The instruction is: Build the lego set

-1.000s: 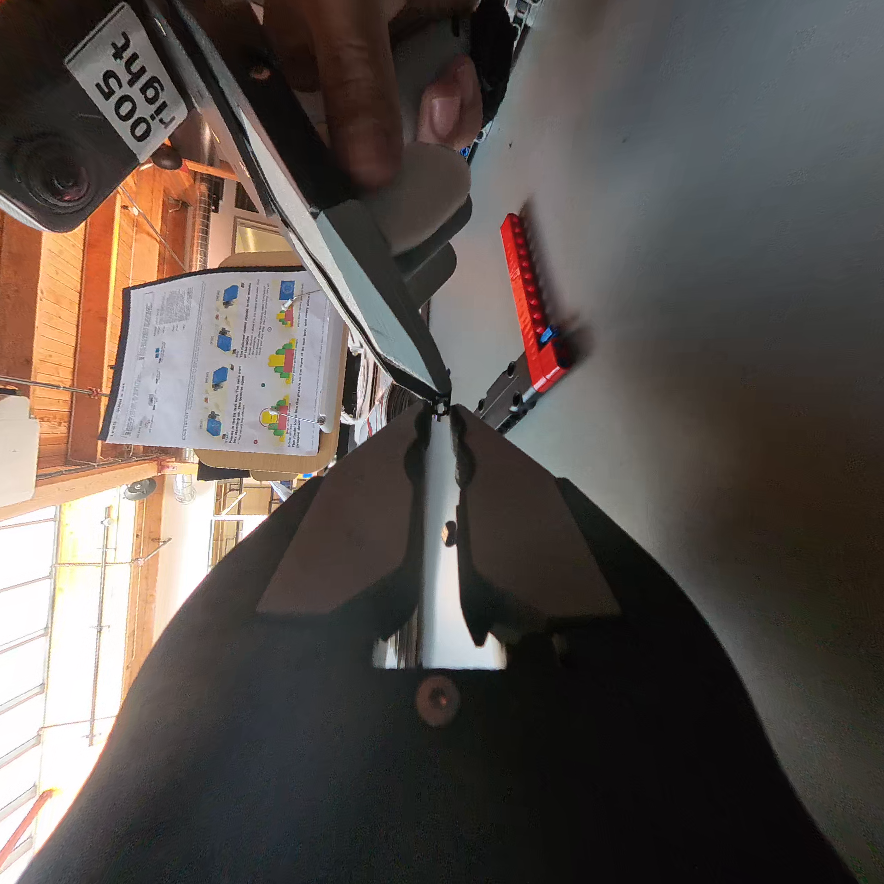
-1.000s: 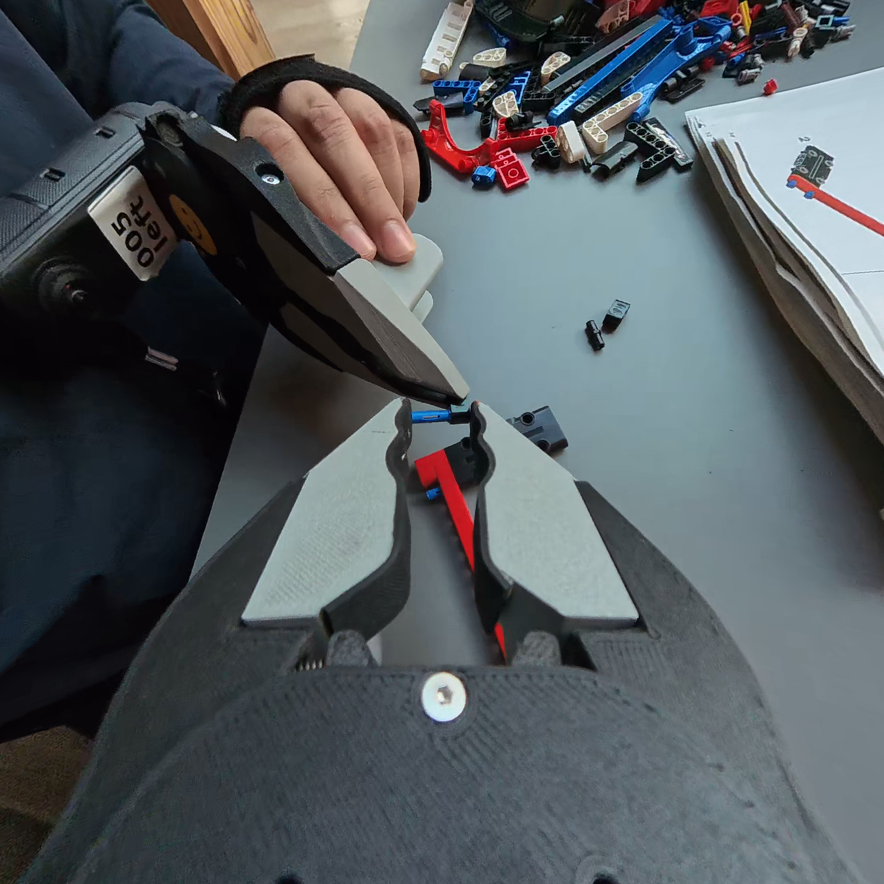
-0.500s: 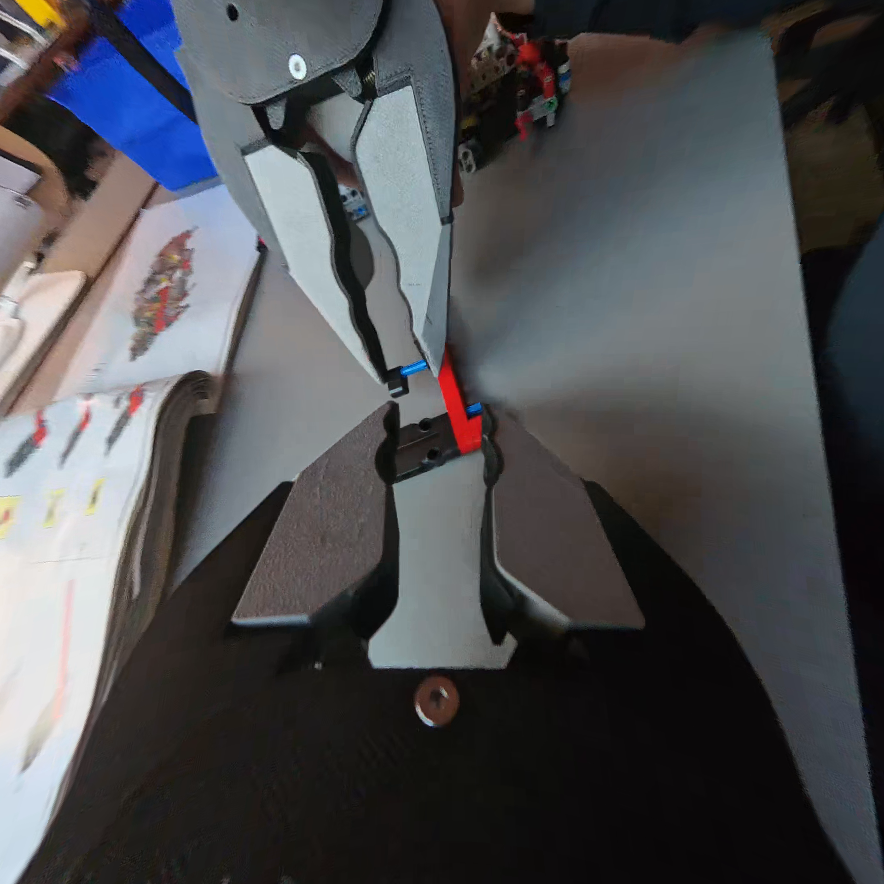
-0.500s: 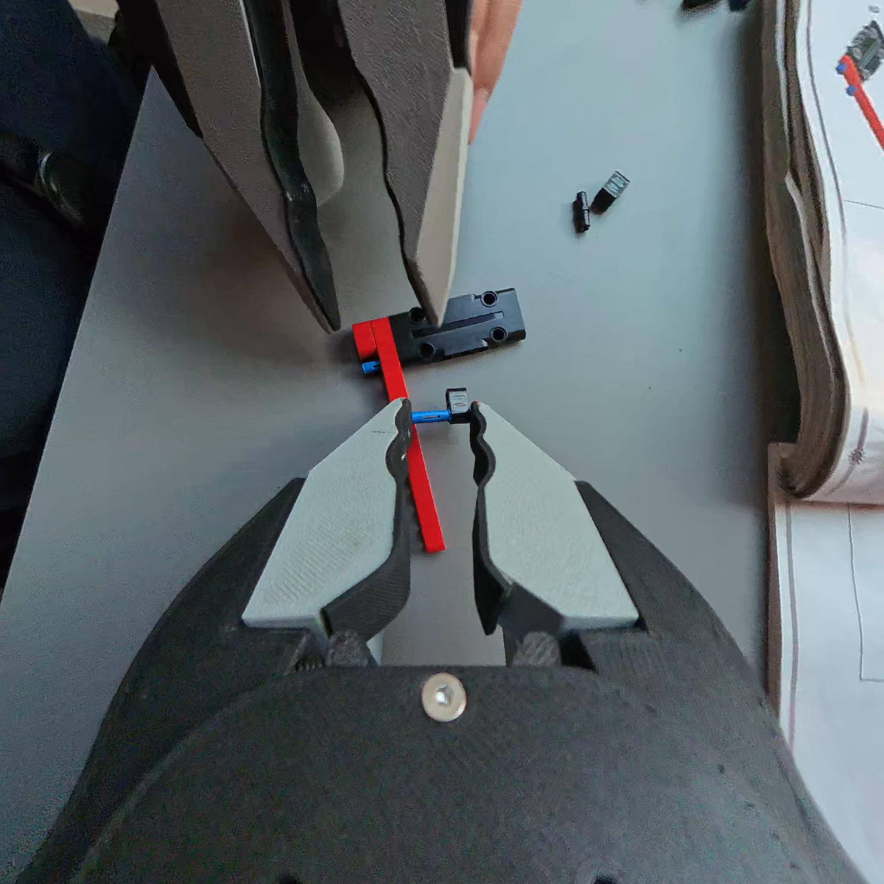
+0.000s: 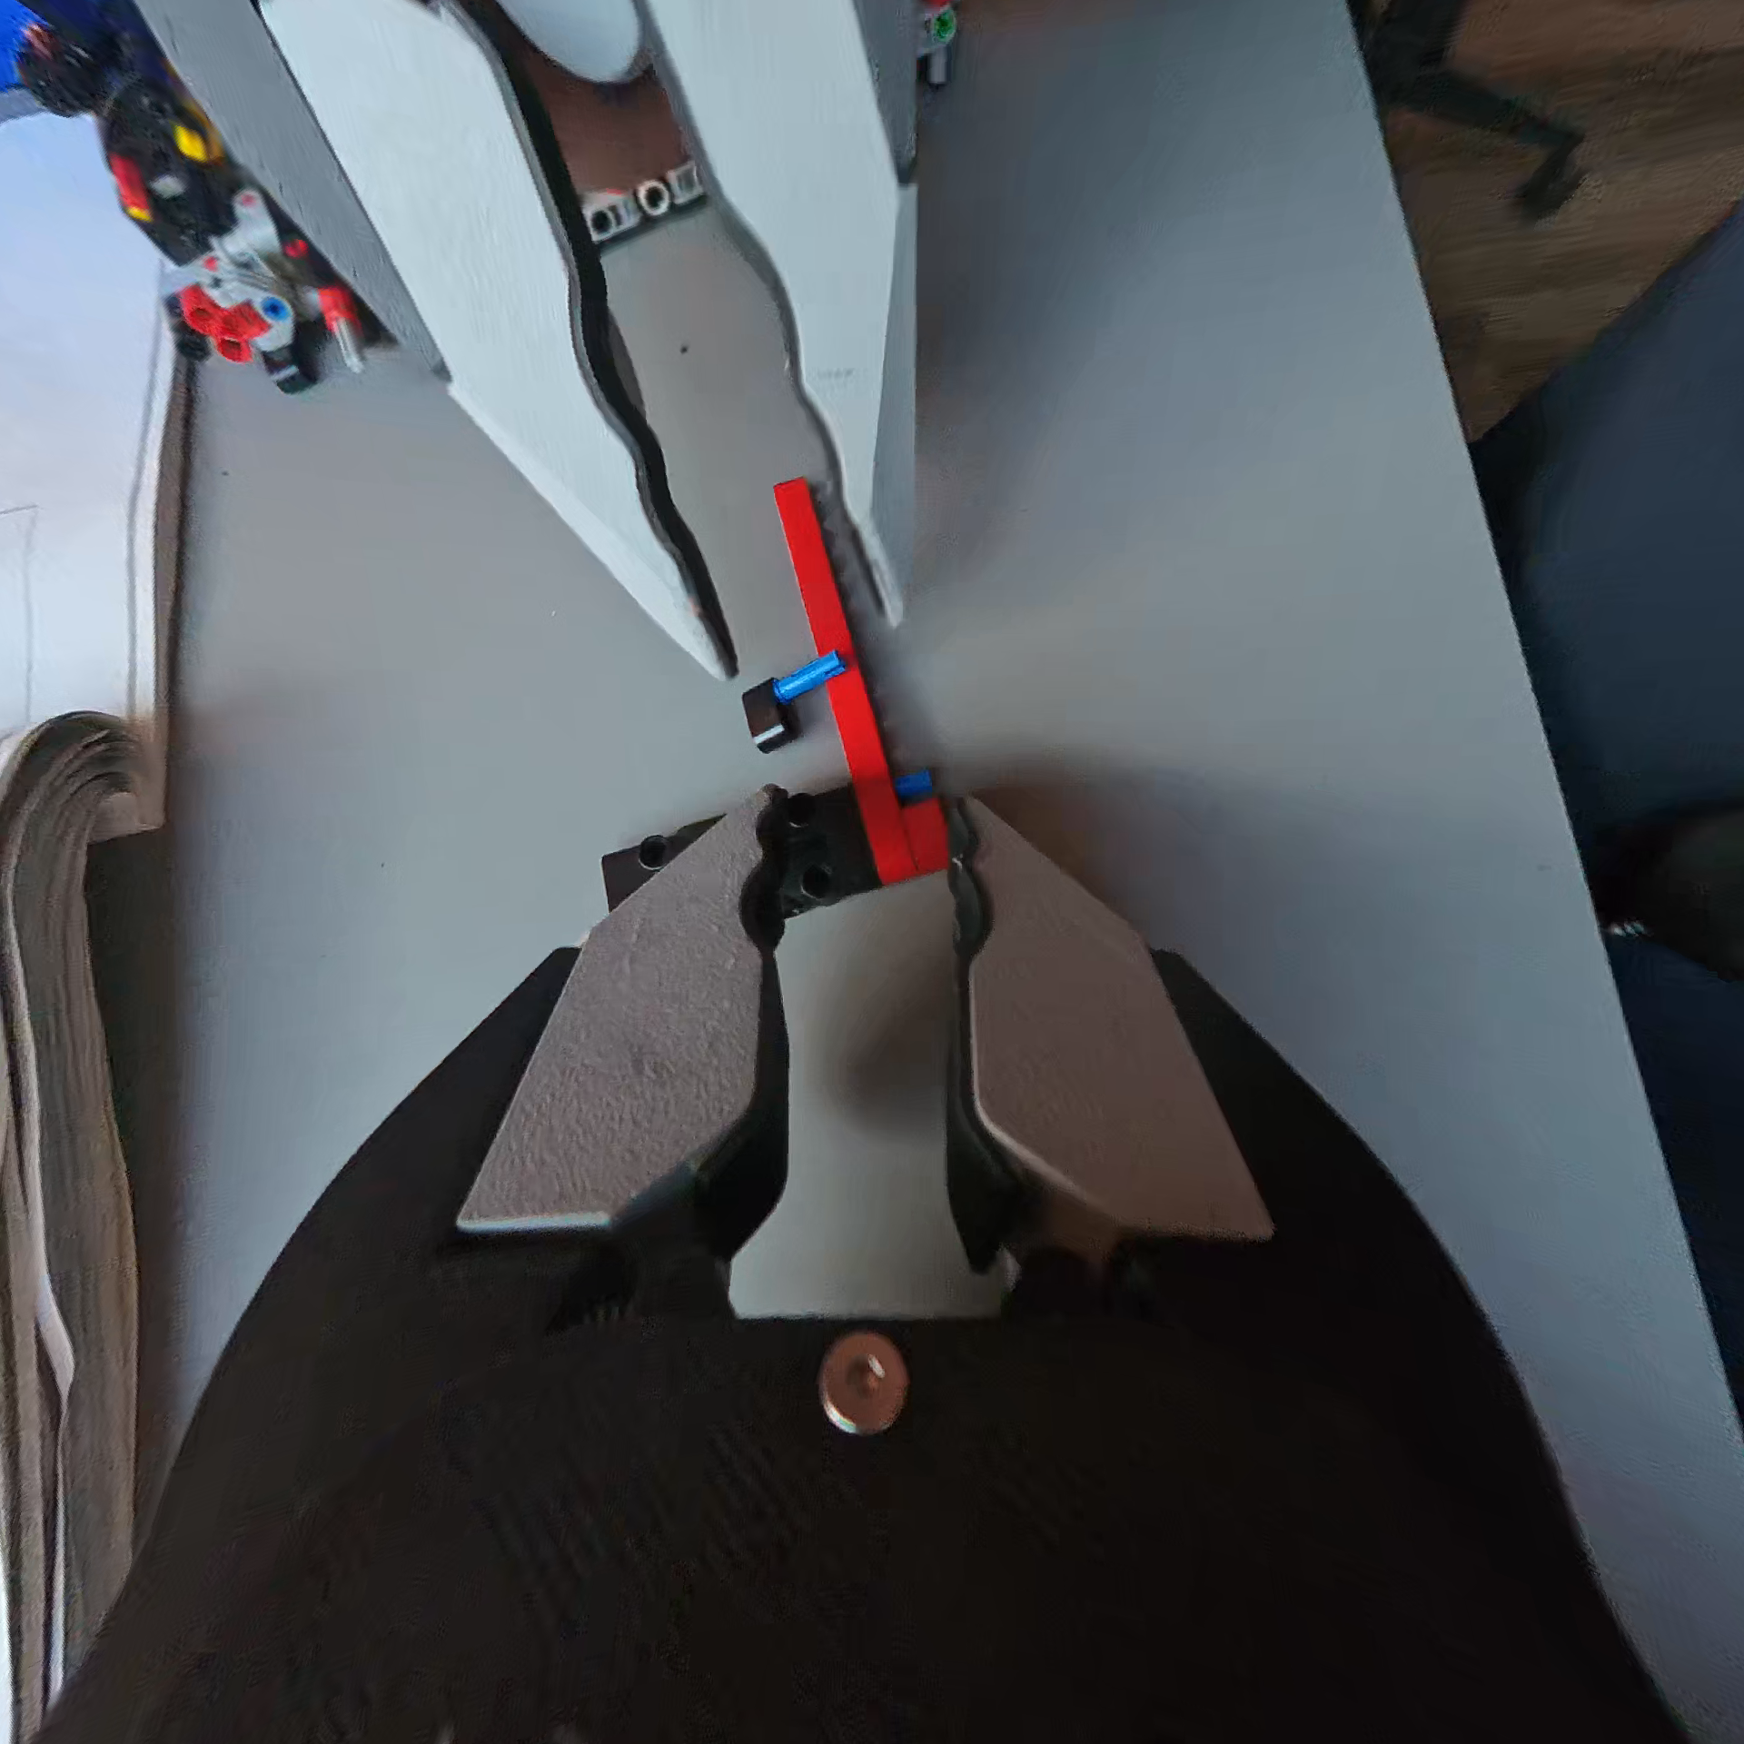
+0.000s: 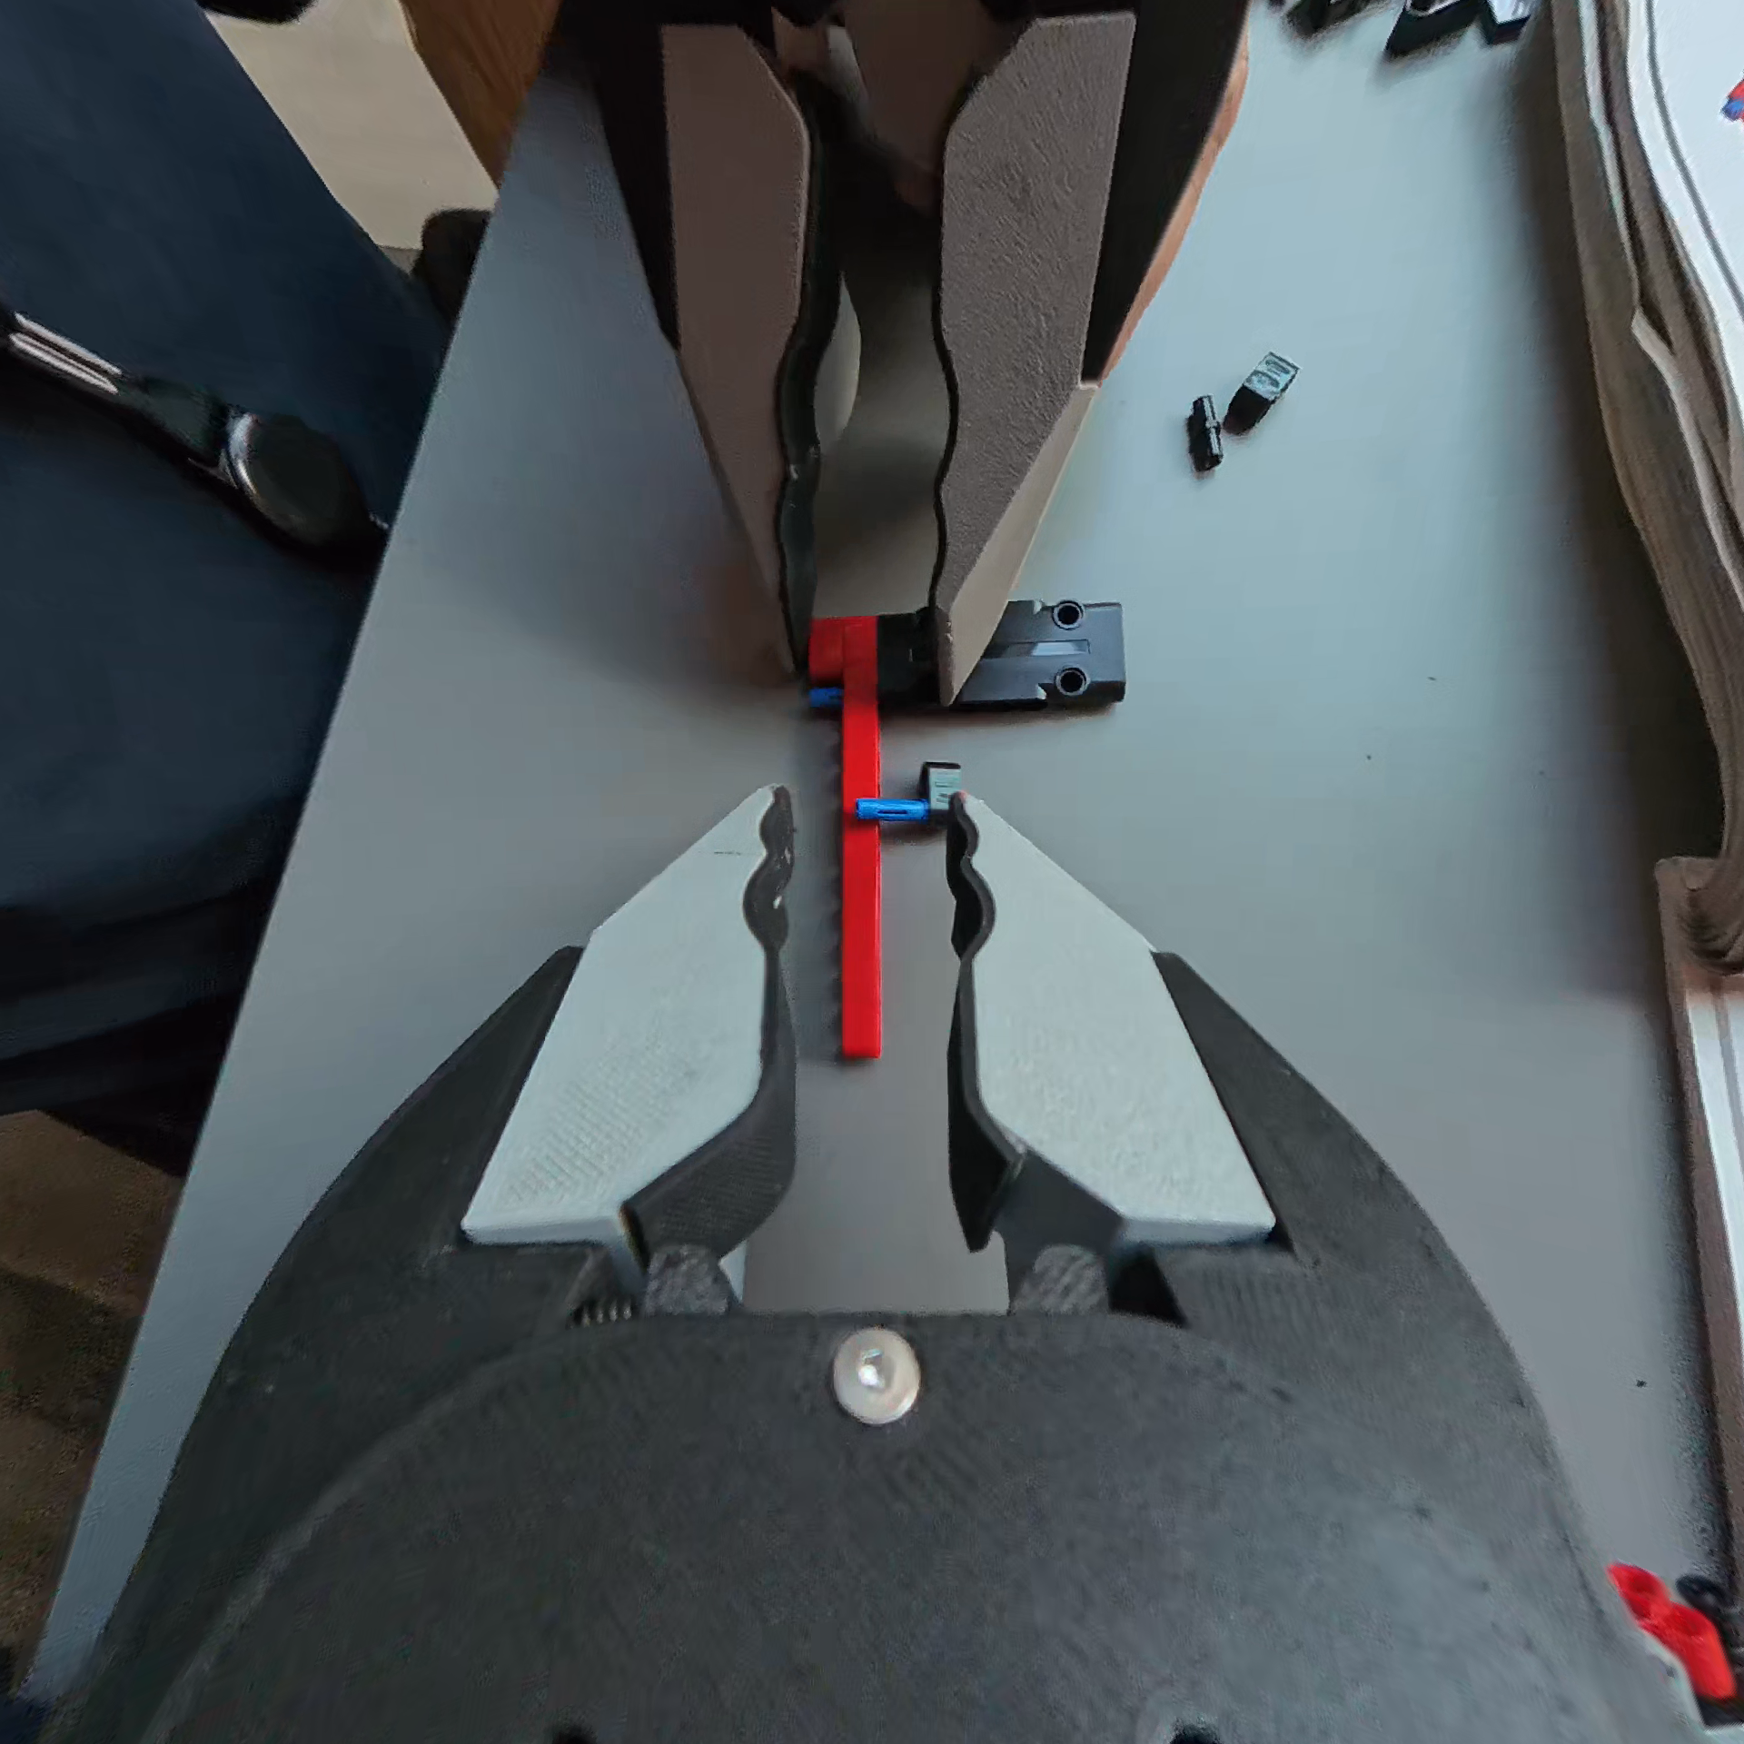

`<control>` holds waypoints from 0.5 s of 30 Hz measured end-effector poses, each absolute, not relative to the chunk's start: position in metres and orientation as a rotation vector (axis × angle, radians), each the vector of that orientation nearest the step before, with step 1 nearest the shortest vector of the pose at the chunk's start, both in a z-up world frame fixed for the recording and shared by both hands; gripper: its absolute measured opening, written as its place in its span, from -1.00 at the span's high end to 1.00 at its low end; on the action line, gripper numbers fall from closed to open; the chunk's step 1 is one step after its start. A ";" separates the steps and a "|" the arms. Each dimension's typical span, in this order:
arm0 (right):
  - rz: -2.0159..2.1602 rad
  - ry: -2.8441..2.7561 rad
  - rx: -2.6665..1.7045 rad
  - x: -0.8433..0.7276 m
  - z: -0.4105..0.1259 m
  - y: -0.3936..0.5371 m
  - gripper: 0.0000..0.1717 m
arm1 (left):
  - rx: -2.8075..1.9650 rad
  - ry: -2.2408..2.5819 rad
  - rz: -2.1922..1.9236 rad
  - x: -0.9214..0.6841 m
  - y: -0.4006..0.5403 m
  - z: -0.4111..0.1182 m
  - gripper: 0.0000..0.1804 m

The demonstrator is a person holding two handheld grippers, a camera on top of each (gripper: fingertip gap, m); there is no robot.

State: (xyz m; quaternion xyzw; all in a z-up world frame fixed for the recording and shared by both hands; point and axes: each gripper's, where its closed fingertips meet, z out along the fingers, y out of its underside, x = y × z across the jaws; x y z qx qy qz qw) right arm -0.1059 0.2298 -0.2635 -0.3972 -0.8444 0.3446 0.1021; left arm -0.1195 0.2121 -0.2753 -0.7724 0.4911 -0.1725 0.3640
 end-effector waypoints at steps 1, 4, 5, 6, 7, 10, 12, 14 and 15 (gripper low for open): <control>1.027 -2.479 -1.184 -0.105 -0.261 0.229 0.65 | -1.988 1.271 -0.461 -0.120 0.212 -0.275 0.65; 0.946 -2.400 -1.272 -0.107 -0.263 0.241 0.71 | -1.994 1.274 -0.497 -0.117 0.207 -0.274 0.66; 0.950 -2.385 -1.310 -0.106 -0.264 0.243 0.71 | -1.989 1.275 -0.500 -0.115 0.205 -0.274 0.66; 0.970 -2.368 -1.344 -0.107 -0.264 0.242 0.72 | -1.983 1.279 -0.499 -0.113 0.203 -0.275 0.66; 0.982 -2.354 -1.374 -0.107 -0.264 0.242 0.75 | -1.976 1.287 -0.496 -0.111 0.200 -0.274 0.66; 0.932 -2.335 -1.392 -0.112 -0.269 0.243 0.79 | -1.962 1.302 -0.474 -0.109 0.197 -0.275 0.66; 0.925 -2.336 -1.375 -0.117 -0.270 0.240 0.77 | -1.951 1.312 -0.453 -0.109 0.197 -0.275 0.66; 0.921 -2.353 -1.354 -0.120 -0.271 0.237 0.77 | -1.943 1.322 -0.426 -0.109 0.196 -0.274 0.67; 0.903 -2.365 -1.343 -0.120 -0.273 0.237 0.77 | -1.942 1.334 -0.416 -0.109 0.194 -0.274 0.68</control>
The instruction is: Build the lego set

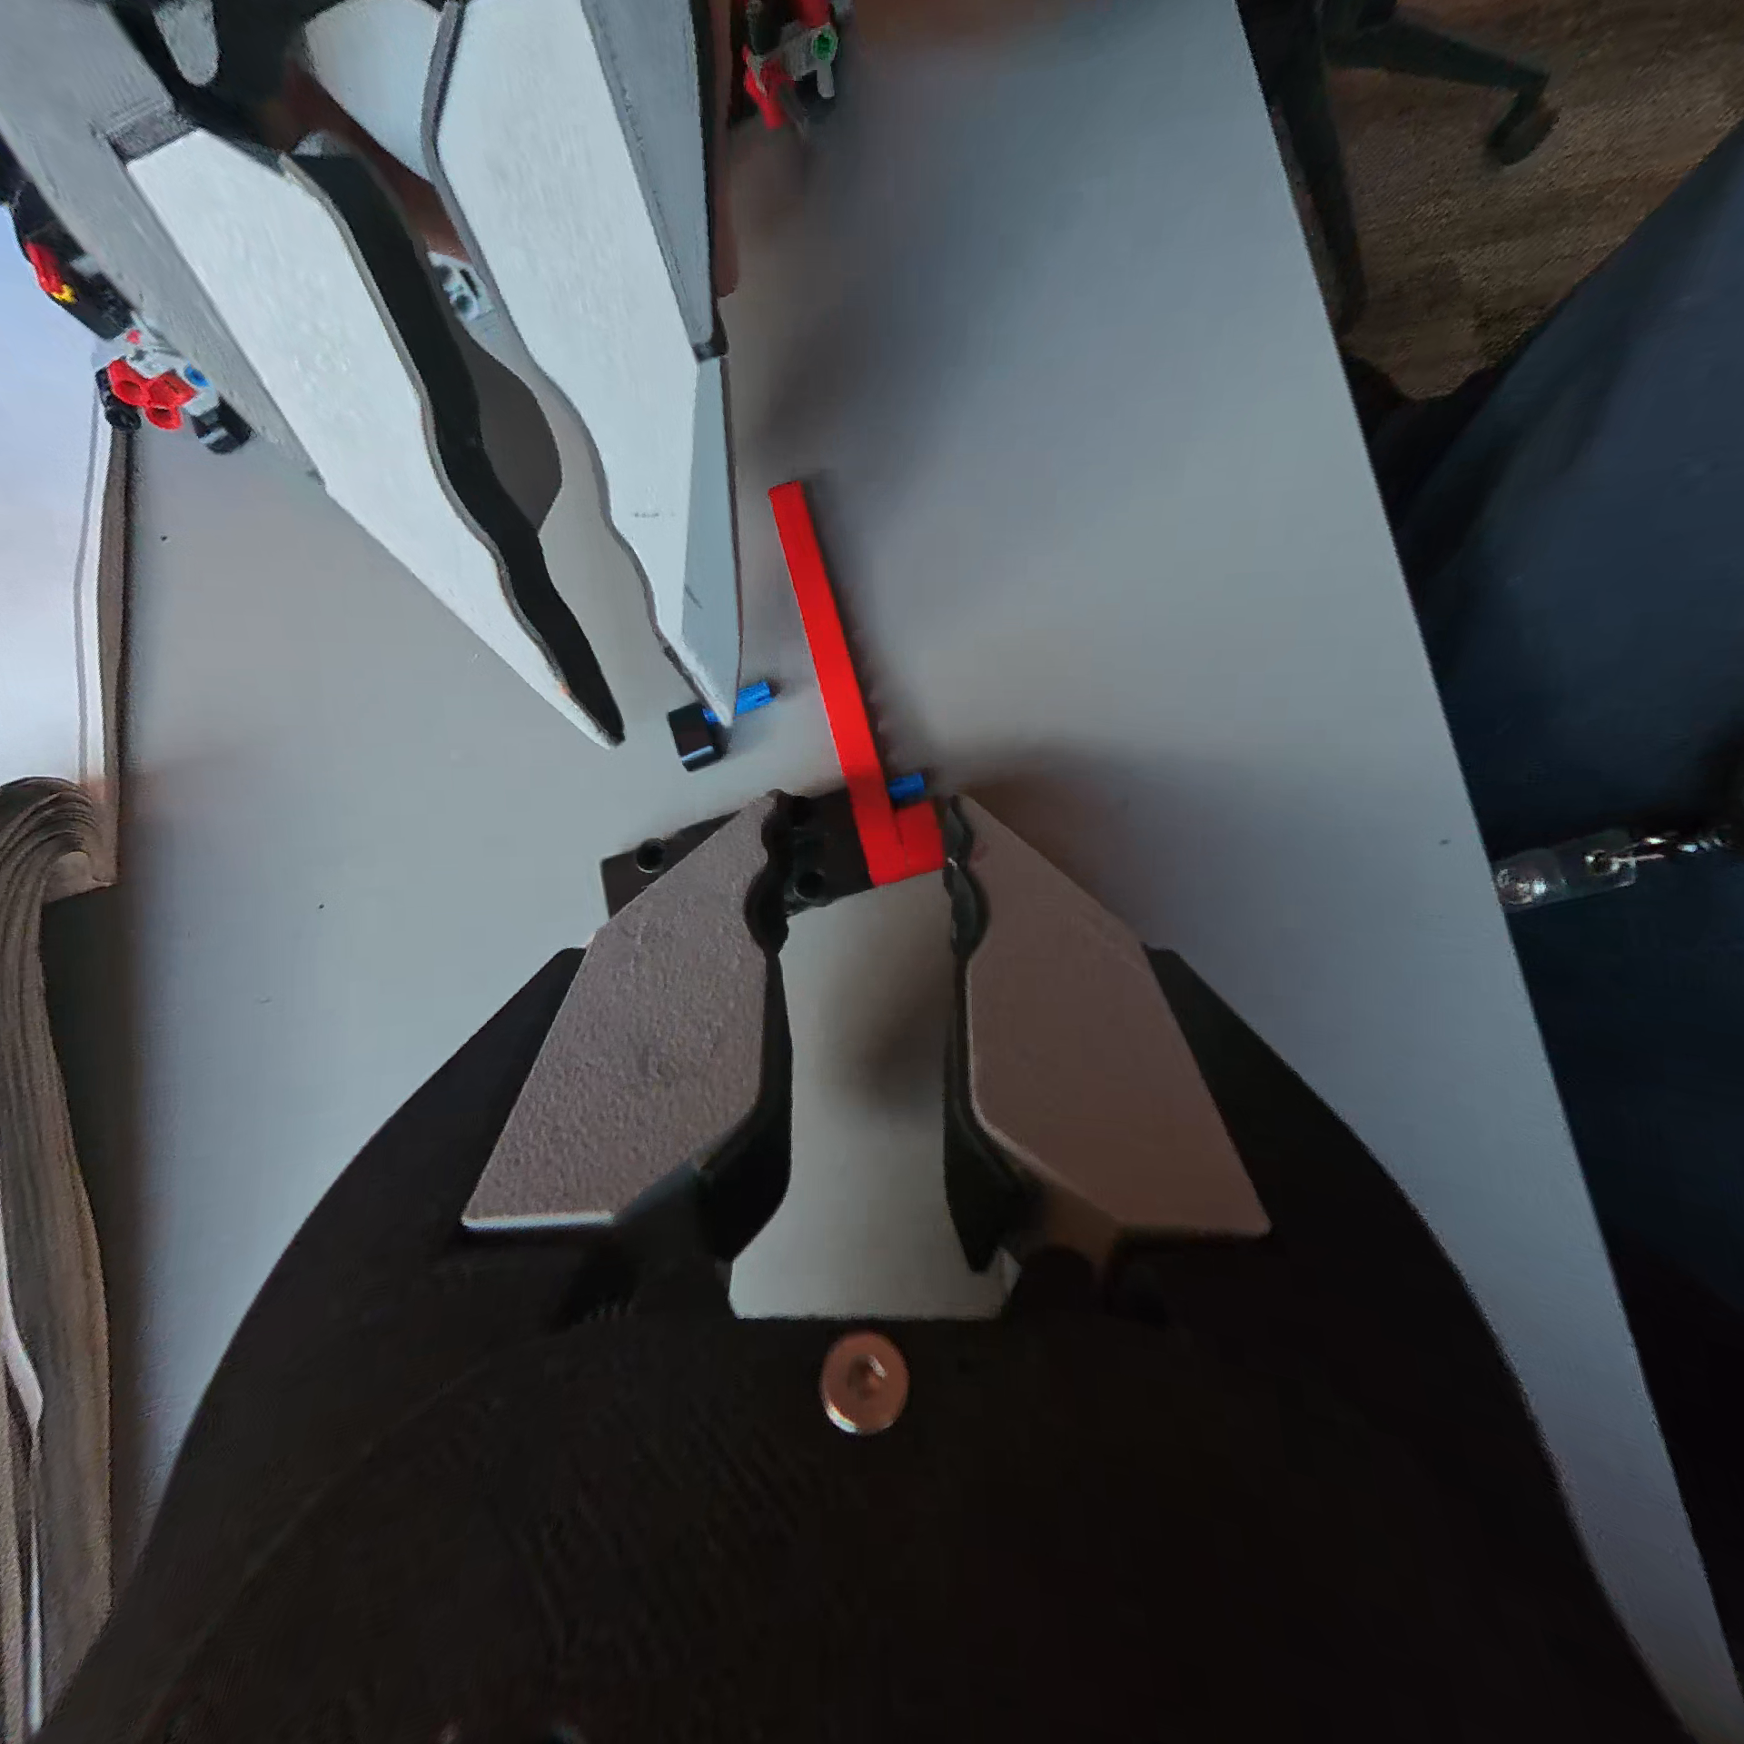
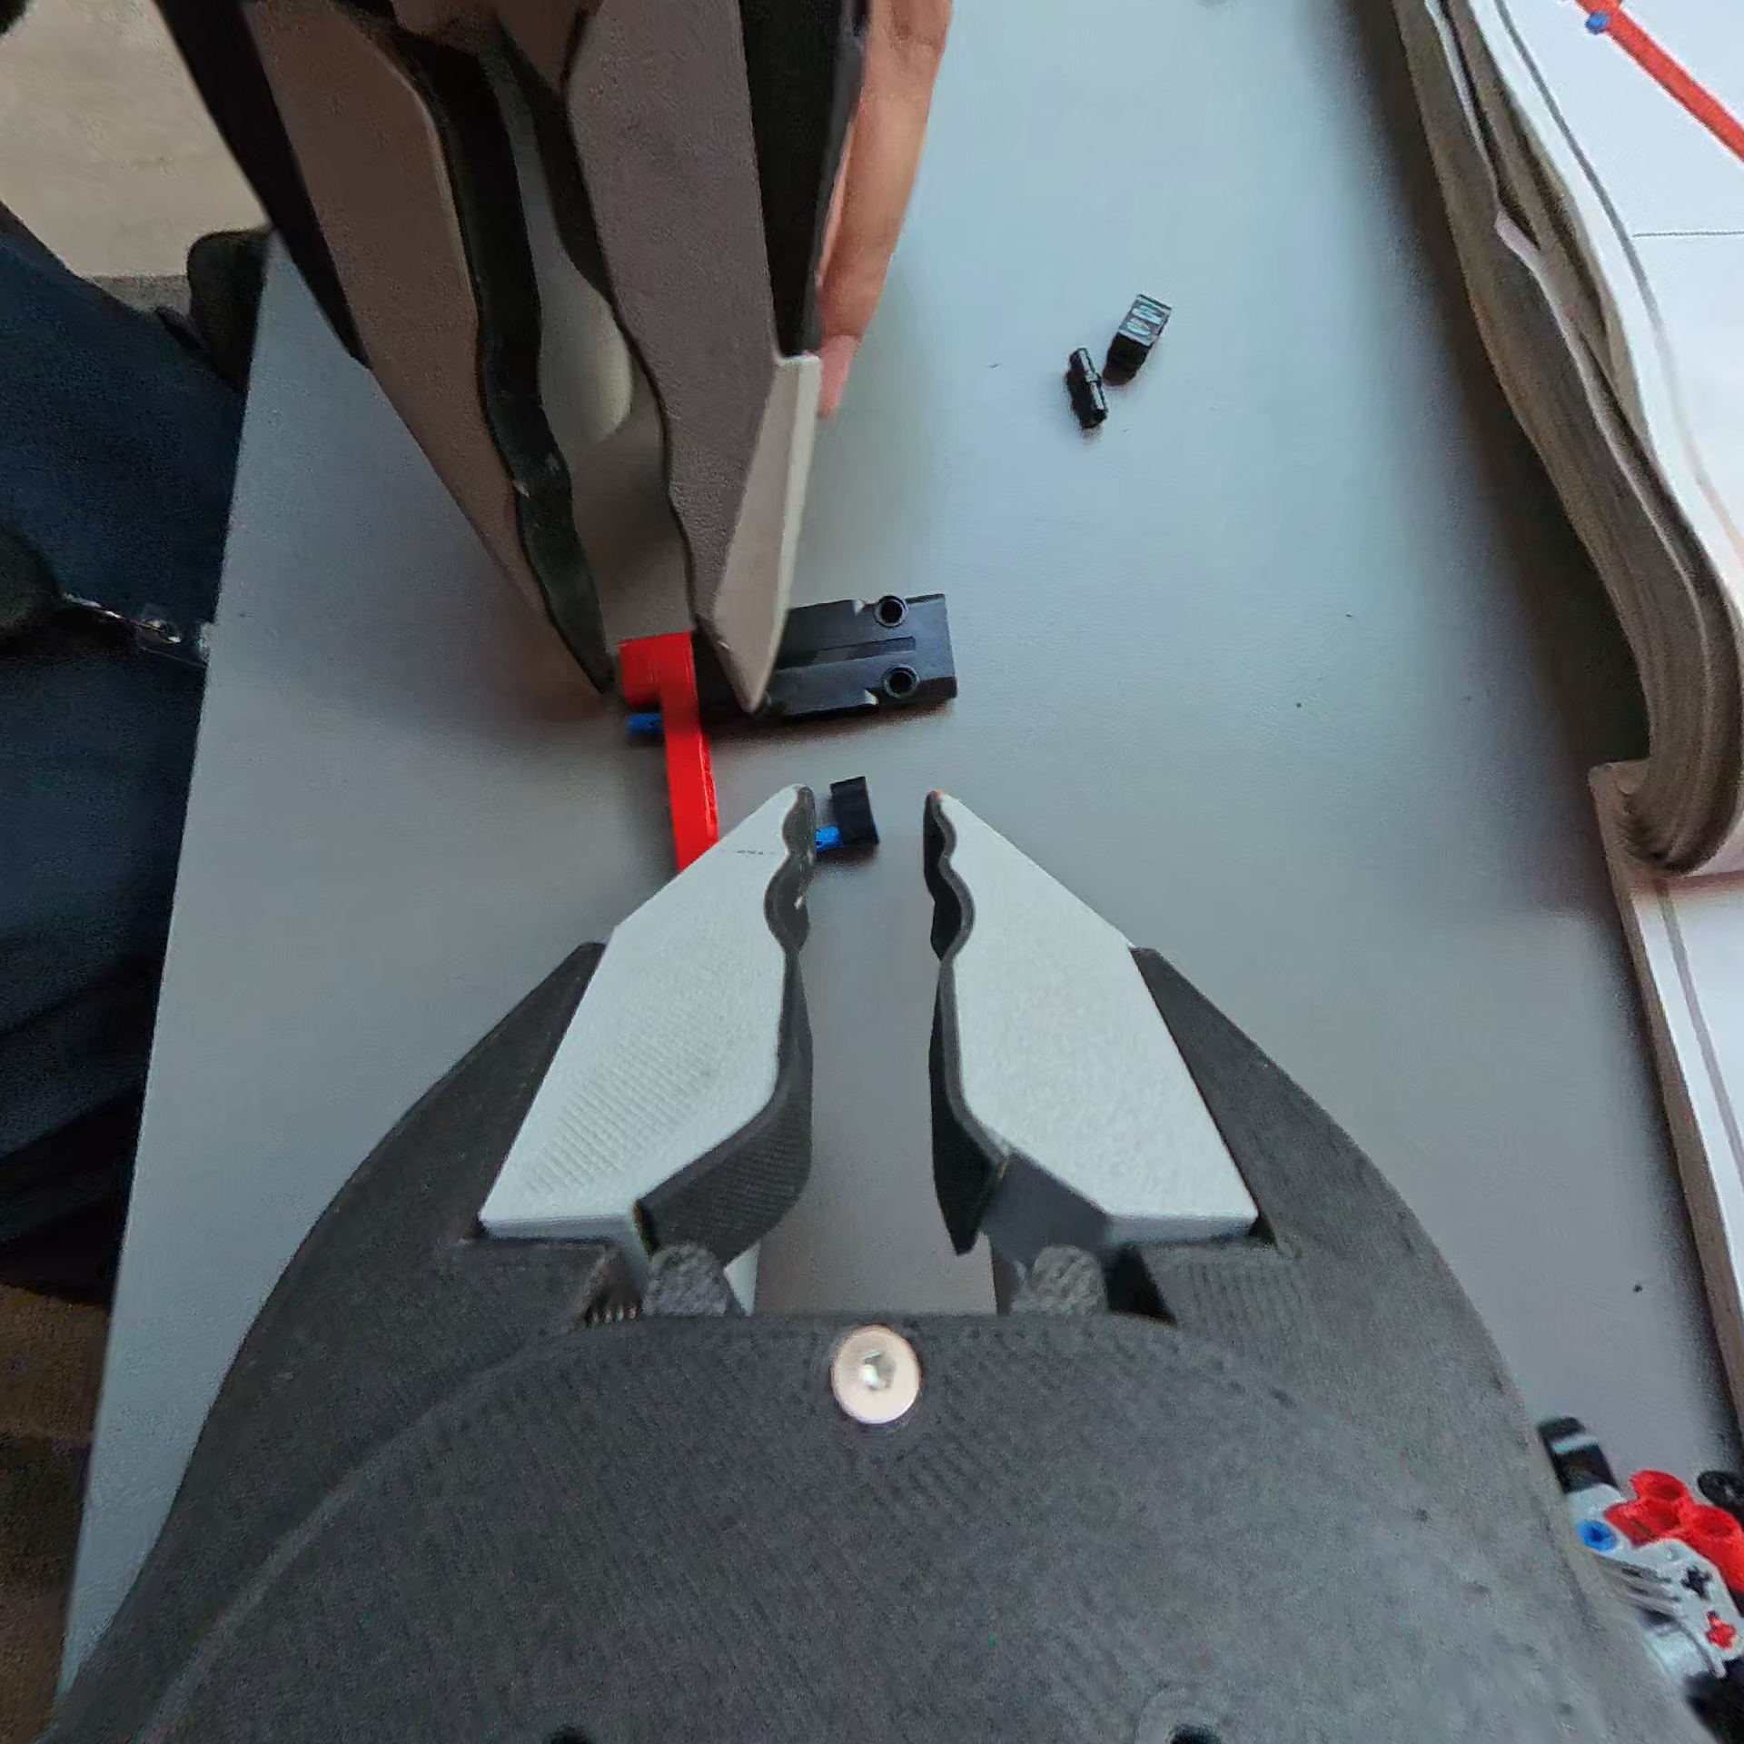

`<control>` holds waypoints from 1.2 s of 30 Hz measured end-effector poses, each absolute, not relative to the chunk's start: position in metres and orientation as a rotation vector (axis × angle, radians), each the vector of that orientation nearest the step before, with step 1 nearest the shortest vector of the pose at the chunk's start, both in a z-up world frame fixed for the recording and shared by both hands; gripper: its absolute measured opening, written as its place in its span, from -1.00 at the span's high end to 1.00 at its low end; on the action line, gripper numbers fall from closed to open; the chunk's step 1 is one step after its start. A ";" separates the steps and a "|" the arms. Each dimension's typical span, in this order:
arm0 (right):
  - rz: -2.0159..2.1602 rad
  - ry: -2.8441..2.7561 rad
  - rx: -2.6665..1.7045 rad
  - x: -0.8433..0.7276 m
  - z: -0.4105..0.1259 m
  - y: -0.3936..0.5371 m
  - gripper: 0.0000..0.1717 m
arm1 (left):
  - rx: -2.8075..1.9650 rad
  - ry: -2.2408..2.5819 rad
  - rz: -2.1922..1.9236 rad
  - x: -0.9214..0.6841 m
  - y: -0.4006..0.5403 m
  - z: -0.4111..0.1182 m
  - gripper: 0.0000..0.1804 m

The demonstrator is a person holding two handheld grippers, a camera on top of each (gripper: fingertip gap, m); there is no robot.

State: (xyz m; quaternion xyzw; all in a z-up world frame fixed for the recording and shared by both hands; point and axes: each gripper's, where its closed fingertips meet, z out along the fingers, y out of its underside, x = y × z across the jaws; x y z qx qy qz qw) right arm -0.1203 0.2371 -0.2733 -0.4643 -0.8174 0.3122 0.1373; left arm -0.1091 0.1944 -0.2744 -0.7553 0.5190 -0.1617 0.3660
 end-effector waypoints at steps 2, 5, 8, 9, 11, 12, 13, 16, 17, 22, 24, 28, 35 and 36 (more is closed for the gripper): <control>0.868 -2.386 -1.330 -0.120 -0.278 0.238 0.76 | -1.925 1.344 -0.427 -0.107 0.189 -0.272 0.65; 0.876 -2.396 -1.327 -0.119 -0.280 0.237 0.81 | -1.931 1.260 -0.471 -0.110 0.189 -0.263 0.57; 0.882 -2.381 -1.328 -0.119 -0.280 0.238 0.91 | -1.970 1.231 -0.428 -0.122 0.193 -0.270 0.51; 0.885 -2.377 -1.327 -0.119 -0.280 0.238 0.91 | -1.977 1.235 -0.423 -0.122 0.192 -0.273 0.52; 0.888 -2.364 -1.322 -0.119 -0.280 0.238 0.91 | -1.977 1.255 -0.400 -0.122 0.192 -0.275 0.54; 0.890 -2.354 -1.323 -0.119 -0.280 0.238 0.92 | -1.970 1.264 -0.386 -0.121 0.192 -0.275 0.55; 0.894 -2.343 -1.328 -0.119 -0.280 0.238 0.92 | -1.965 1.269 -0.376 -0.120 0.193 -0.276 0.55; 0.890 -2.297 -1.358 -0.119 -0.280 0.241 0.92 | -1.977 1.259 -0.394 -0.120 0.194 -0.276 0.52; 0.879 -2.280 -1.373 -0.119 -0.280 0.243 0.92 | -1.977 1.257 -0.397 -0.120 0.194 -0.276 0.52; 0.785 -2.193 -1.455 -0.116 -0.280 0.251 0.92 | -1.968 1.250 -0.372 -0.122 0.195 -0.275 0.49; 0.770 -2.154 -1.479 -0.115 -0.279 0.253 0.92 | -1.977 1.171 -0.409 -0.124 0.199 -0.268 0.37; 0.808 -2.083 -1.521 -0.117 -0.276 0.253 0.92 | -1.983 0.993 -0.514 -0.133 0.213 -0.253 0.24; 0.909 -2.058 -1.571 -0.119 -0.279 0.248 0.92 | -2.000 1.099 -0.445 -0.127 0.213 -0.265 0.15; 0.915 -2.056 -1.578 -0.119 -0.279 0.248 0.92 | -2.003 1.116 -0.440 -0.126 0.213 -0.267 0.16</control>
